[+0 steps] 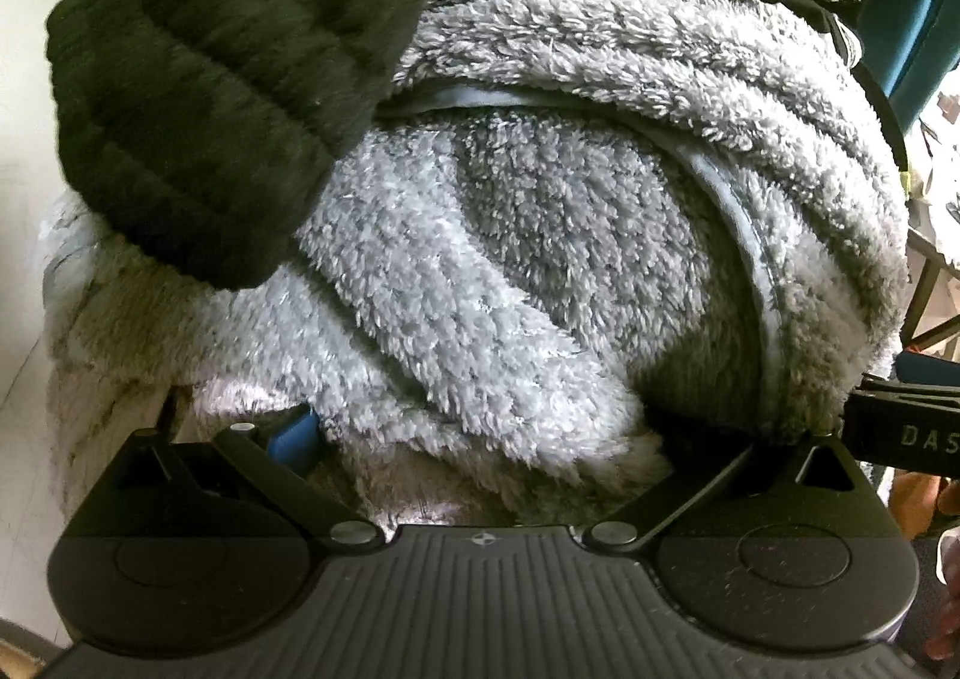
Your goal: Fold clothes
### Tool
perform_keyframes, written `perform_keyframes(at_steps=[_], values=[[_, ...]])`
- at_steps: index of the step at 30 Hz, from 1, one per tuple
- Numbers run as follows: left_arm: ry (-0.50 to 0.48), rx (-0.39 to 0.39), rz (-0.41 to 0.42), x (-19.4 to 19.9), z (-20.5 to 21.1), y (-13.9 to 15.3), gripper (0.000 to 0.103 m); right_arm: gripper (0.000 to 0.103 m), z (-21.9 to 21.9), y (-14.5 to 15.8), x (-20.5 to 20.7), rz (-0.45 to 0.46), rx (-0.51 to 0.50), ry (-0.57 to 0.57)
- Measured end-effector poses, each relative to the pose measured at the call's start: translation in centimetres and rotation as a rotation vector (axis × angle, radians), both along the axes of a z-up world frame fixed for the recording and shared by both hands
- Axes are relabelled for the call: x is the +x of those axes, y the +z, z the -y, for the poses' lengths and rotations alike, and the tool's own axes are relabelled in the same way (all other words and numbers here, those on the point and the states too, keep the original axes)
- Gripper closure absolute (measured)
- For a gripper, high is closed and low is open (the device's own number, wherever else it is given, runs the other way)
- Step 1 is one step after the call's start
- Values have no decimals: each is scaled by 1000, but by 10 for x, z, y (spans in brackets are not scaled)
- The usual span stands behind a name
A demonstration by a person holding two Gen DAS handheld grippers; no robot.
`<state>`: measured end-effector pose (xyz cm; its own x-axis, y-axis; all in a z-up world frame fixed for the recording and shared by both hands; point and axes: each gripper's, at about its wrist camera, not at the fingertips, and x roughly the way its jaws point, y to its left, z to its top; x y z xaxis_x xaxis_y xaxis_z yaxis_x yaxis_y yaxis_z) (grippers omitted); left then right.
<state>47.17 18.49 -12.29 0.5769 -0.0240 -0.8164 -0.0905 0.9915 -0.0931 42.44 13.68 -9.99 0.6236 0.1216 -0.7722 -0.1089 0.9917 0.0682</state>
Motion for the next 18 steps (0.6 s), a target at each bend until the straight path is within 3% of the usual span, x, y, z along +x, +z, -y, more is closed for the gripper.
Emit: perform_keyframes(at_steps=[3,6,13,18], values=[[13,2,-13,-1,5,12,0,1,9,9,-8,3,20,1],[11,21,25,-9,15,22,0,1,25,23,-20,38,59,4],[-17,99,67,-42,59,47,0,1,99,60,-52,108,142,-57],[-49,88,73,-83,96,57,0,1,153,57,-78,70,128,-79]])
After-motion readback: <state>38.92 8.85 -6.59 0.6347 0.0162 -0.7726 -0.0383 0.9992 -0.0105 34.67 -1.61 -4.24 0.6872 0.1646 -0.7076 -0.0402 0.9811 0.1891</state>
